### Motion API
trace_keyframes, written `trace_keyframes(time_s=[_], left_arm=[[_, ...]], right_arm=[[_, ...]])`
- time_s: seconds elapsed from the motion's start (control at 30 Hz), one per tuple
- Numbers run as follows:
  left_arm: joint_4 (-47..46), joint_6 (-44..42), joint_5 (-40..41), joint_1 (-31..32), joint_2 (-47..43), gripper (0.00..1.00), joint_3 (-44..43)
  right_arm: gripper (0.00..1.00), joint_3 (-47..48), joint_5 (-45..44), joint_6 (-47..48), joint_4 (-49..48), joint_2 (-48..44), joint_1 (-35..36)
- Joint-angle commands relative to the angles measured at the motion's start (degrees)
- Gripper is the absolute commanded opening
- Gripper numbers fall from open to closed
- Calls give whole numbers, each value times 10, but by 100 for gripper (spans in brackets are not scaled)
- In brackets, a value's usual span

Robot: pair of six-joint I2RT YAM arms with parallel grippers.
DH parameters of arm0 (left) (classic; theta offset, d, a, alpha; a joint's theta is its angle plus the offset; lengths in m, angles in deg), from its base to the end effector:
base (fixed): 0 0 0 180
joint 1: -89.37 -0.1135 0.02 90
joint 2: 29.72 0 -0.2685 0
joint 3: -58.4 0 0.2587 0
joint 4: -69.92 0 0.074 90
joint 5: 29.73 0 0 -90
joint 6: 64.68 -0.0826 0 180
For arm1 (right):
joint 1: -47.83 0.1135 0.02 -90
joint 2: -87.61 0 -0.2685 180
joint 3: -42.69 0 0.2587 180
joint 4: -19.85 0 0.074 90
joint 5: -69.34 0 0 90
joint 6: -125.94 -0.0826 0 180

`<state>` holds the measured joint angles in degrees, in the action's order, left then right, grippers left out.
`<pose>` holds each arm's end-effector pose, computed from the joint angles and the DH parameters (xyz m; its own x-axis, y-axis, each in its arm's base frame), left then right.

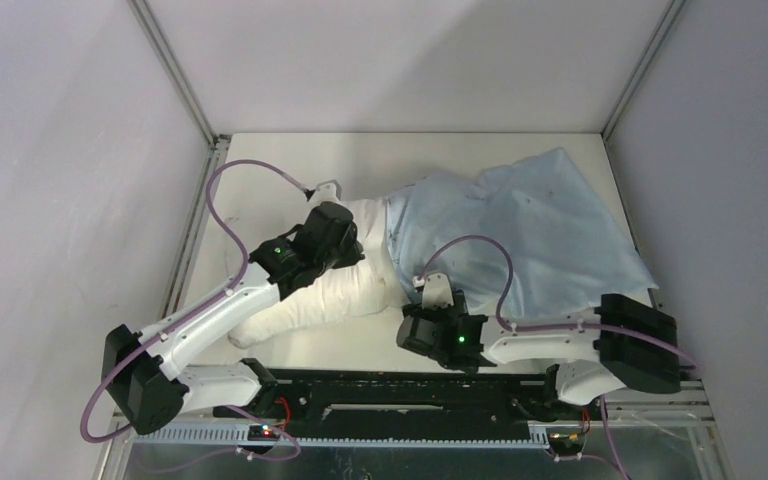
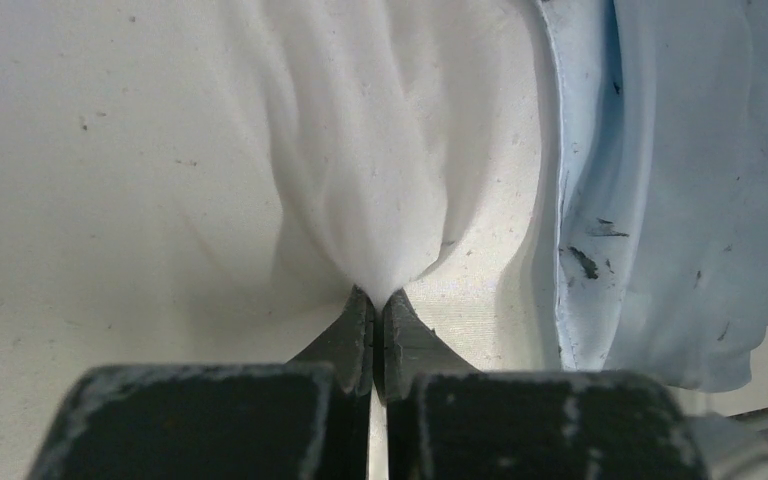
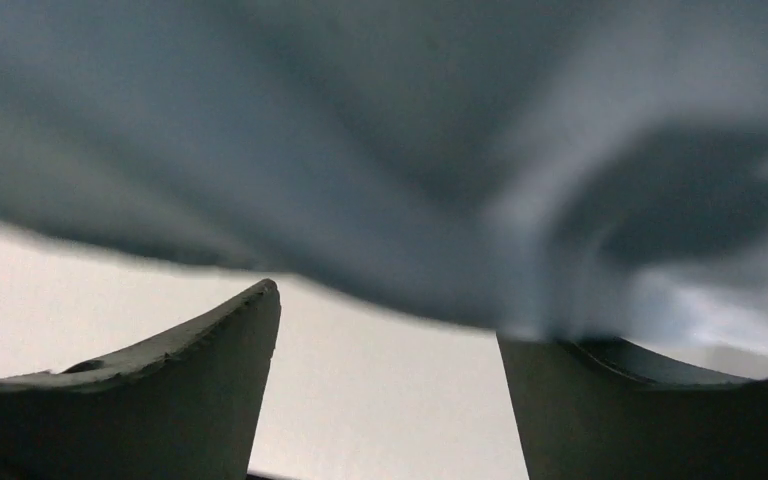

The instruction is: Put the pillow into the pillowcase

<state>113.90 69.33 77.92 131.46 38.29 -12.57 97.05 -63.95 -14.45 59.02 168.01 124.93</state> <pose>0.2342 -0.1778 0.2756 -0.6761 -0.2815 -0.6809 -0.0011 0.9245 -0.3811 0.1141 0.2446 0.1429 -0.6264 -0.2231 -0.7469 -0.2553 0.9640 -0.0739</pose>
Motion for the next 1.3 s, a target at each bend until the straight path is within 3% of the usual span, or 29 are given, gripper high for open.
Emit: trace_keyframes(time_s=[0.0, 0.1, 0.2, 0.27, 0.4, 0.43, 0.57, 0.63, 0.67, 0.83, 0.93, 1.0, 1.2, 1.27], left_arm=[[-17, 8, -1, -3, 1, 0, -34], [-14, 6, 2, -4, -3, 0, -34], [-9, 2, 8, -5, -5, 0, -36], [-5, -4, 16, -5, -5, 0, -38], [-2, -17, 32, -6, 0, 0, -43], [-2, -21, 35, -6, 3, 0, -45], [2, -36, 42, -6, 16, 0, -61], [5, -38, 35, -3, 19, 0, -74], [8, -39, 36, 2, 19, 0, -82], [37, -25, 51, 78, -2, 0, -125], [90, -2, 65, 120, -16, 0, -168], [91, -14, 30, 137, -31, 0, -186], [140, -50, -23, 146, -30, 0, -267], [154, -73, -37, 140, -9, 9, -293]], right_arm=[[80, 5, 12, -9, -120, 53, -40], [75, 5, -12, -7, -135, 66, -56], [65, 15, -29, -7, -119, 72, -70], [48, 27, -47, -16, -86, 71, -70], [4, 51, -71, -20, -18, 36, -56], [0, 64, -78, -16, 4, 22, -48], [0, 163, -97, 86, 55, -44, 13], [0, 223, -75, 144, 65, -64, 30], [0, 250, -24, 185, 56, -70, 26], [0, 382, 207, 283, 46, -38, -92], [0, 505, 246, 309, 107, 28, -134], [0, 550, 307, 296, 120, 60, -184], [0, 546, 433, 253, 100, 132, -285], [0, 530, 471, 240, 87, 156, -306]])
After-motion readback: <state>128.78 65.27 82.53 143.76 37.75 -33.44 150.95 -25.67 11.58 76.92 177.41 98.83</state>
